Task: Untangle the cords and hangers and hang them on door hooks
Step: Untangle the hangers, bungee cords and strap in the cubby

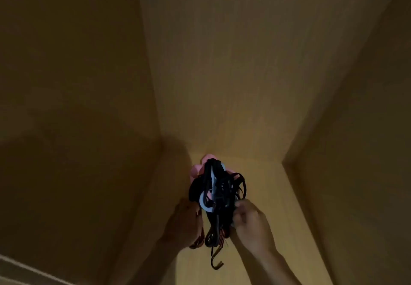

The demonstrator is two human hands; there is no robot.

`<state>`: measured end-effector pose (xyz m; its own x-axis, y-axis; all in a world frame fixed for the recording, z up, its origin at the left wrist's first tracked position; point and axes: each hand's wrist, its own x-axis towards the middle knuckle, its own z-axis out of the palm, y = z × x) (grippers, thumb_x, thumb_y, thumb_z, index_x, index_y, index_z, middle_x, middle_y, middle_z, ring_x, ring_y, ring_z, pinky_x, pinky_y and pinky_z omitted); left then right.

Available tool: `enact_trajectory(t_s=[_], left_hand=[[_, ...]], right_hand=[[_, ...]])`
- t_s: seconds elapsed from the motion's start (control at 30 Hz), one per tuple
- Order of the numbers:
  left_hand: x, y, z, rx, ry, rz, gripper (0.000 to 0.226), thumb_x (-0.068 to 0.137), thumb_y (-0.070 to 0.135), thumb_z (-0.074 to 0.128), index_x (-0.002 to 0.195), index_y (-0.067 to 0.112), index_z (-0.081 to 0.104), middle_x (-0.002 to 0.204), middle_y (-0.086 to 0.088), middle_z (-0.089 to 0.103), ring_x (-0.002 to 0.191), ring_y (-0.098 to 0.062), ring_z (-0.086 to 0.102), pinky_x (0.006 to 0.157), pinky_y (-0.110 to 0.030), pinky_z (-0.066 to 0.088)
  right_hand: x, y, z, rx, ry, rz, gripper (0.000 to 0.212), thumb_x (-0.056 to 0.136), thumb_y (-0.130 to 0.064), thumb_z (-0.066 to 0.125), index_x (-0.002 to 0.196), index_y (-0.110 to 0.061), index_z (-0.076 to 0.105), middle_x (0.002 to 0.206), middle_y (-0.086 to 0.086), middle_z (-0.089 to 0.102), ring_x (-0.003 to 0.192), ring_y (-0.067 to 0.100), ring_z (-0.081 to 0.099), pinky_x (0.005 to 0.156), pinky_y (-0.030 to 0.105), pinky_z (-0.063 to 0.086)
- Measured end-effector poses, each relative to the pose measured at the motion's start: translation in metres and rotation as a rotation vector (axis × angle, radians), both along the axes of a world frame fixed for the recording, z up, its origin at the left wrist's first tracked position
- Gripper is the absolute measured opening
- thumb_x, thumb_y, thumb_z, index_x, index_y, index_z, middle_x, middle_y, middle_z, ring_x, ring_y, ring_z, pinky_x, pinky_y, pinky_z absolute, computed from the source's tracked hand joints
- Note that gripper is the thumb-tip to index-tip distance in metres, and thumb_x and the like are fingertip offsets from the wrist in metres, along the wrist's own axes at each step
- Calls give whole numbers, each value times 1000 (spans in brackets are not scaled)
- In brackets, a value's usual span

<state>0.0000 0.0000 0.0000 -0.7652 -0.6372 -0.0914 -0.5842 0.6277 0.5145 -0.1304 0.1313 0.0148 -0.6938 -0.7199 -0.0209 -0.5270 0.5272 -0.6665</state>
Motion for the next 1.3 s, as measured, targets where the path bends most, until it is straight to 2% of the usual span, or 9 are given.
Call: enact_trajectory(t_s=[0.23,0.43,0.57,0.7,0.8,1.0,1.07,1.2,1.3], left_hand=[[-38,-21,8,-16,-75,15,35,94,24,44,127,15,40,128,-8,41,112,-23,46,91,-34,46],[-56,-22,10,-77,-55,-56,33,91,22,43,123,15,43,133,-7,35,119,-22,39,99,-33,40],[-52,-25,7,-42,-95,-119,32,92,22,41,124,15,41,136,-8,30,130,-24,25,103,-33,33],[-49,-32,9,-7,-65,-162,29,92,20,43,121,15,42,136,-6,29,131,-23,24,101,-33,35],[-52,-37,7,-22,-48,-184,27,92,20,43,119,14,43,133,-6,31,130,-22,26,104,-35,37],[-71,-32,13,-52,39,-176,42,91,22,45,132,17,36,136,-5,33,129,-23,29,108,-38,33],[-80,-28,18,-46,111,-178,49,91,22,45,137,20,31,141,-3,32,133,-22,29,111,-38,31],[-99,-18,36,31,221,-215,63,94,21,45,148,20,15,150,-1,29,141,-19,21,114,-33,25],[-112,-12,46,158,261,-283,62,95,20,46,149,23,16,141,-2,43,131,-17,38,105,-26,32]], right_hand=[[-17,-51,8,68,255,-48,39,90,-27,50,127,-14,46,124,7,47,112,26,48,85,32,46],[-21,-75,-3,369,144,-104,78,78,-61,52,138,-19,26,133,9,34,123,29,35,98,39,36],[-16,-83,-17,454,169,-136,88,79,-61,54,143,-12,19,138,13,35,126,30,34,100,39,35],[-19,-83,-15,382,132,-155,77,82,-49,58,139,-8,26,134,13,45,121,31,45,96,39,40],[-23,-81,-10,303,164,-200,46,85,-25,52,126,-7,43,120,12,57,109,31,55,88,38,46],[-34,-59,10,50,177,-199,6,83,-12,53,88,-12,49,85,6,57,76,27,57,55,28,38],[-40,-51,19,-53,153,-169,14,83,-5,51,80,-15,42,74,0,49,64,18,48,48,19,28],[-49,-41,37,-225,75,-117,21,84,6,46,78,-14,45,66,-6,44,55,8,39,46,15,28],[-55,-35,49,-320,37,-97,22,83,10,44,76,-11,46,67,-1,47,58,8,42,49,15,30]])
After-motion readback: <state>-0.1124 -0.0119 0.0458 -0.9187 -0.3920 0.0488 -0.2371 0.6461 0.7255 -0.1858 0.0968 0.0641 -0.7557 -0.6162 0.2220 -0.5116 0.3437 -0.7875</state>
